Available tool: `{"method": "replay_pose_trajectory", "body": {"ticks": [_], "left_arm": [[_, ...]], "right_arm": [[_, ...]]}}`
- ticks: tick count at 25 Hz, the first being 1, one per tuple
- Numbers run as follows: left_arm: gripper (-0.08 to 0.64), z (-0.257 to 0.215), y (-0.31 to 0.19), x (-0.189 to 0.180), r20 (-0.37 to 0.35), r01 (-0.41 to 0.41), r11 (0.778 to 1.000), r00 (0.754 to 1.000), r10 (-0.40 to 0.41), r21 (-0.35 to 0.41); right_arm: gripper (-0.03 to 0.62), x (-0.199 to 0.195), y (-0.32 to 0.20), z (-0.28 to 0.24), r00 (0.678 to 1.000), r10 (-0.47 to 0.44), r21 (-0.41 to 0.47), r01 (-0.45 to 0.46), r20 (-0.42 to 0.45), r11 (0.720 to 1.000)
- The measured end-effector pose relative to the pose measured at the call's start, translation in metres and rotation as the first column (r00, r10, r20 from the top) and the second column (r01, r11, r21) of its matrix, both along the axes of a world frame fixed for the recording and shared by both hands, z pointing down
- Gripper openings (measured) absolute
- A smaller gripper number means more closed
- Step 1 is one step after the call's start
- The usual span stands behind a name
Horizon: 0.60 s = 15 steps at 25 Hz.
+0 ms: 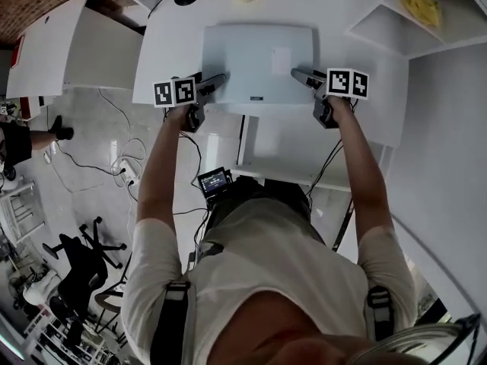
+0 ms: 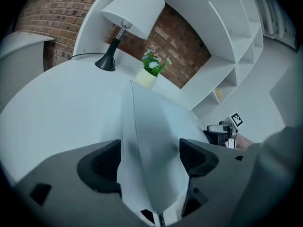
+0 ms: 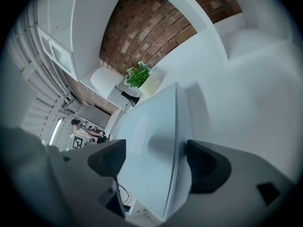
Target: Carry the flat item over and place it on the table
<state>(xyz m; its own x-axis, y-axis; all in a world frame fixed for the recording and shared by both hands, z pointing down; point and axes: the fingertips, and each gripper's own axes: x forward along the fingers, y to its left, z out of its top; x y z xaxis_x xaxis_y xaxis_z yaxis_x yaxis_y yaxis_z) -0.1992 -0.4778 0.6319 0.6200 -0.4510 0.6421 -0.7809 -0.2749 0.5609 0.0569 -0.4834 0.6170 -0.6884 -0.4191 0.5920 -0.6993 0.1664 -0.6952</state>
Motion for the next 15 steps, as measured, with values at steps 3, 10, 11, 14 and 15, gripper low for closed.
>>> {"method": "replay_pose_trajectory", "body": {"ticks": [3, 10, 11, 14, 15], "left_arm": [[0.368, 0.015, 0.006, 0.003, 0.031, -0.022, 1.0, 0.999, 0.023, -0.014], [0.373, 0.019, 0.005, 0.005, -0.097, 0.003, 0.999, 0.995, -0.008, -0.054], [0.371, 0.017, 0.006, 0.005, -0.093, 0.001, 0.999, 0.996, -0.006, -0.048], [0.371, 0.018, 0.016, 0.006, -0.099, 0.006, 0.999, 0.995, -0.01, -0.038], [0.371, 0.019, 0.014, 0.007, -0.102, 0.012, 0.999, 0.995, -0.016, -0.033]], "right_arm": [[0.391, 0.002, 0.001, 0.019, 0.999, -0.018, -0.033, 0.017, -0.03, 0.999], [0.39, 0.002, 0.002, 0.029, 0.996, -0.053, -0.058, 0.049, -0.069, 0.997], [0.388, 0.001, 0.004, 0.029, 0.996, -0.047, -0.05, 0.043, -0.074, 0.998], [0.387, 0.0, 0.014, 0.03, 0.997, -0.018, -0.017, 0.017, -0.078, 1.0], [0.385, 0.0, 0.012, 0.031, 0.997, -0.009, -0.004, 0.009, -0.077, 1.0]]}}
